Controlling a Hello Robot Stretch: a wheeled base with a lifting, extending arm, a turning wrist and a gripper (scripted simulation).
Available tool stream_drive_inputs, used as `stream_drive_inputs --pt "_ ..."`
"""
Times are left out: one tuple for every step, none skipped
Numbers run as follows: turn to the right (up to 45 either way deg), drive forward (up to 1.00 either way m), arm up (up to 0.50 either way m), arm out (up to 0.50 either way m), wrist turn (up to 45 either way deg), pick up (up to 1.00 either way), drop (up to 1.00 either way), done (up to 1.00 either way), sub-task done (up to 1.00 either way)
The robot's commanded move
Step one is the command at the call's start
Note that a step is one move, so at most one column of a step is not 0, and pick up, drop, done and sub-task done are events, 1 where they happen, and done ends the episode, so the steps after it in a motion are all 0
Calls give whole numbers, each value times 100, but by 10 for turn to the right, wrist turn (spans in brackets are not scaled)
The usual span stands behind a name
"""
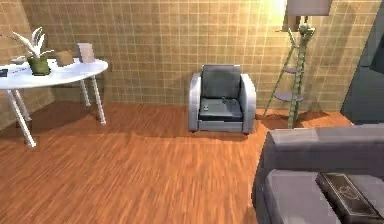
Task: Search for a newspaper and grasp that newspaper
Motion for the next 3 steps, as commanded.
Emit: stream_drive_inputs --pt "-180 0 0 0 0 0 0 0 0" --pt "0 0 50 0 0 0 0 0 0" --pt "0 0 12 0 0 0 0 0 0"
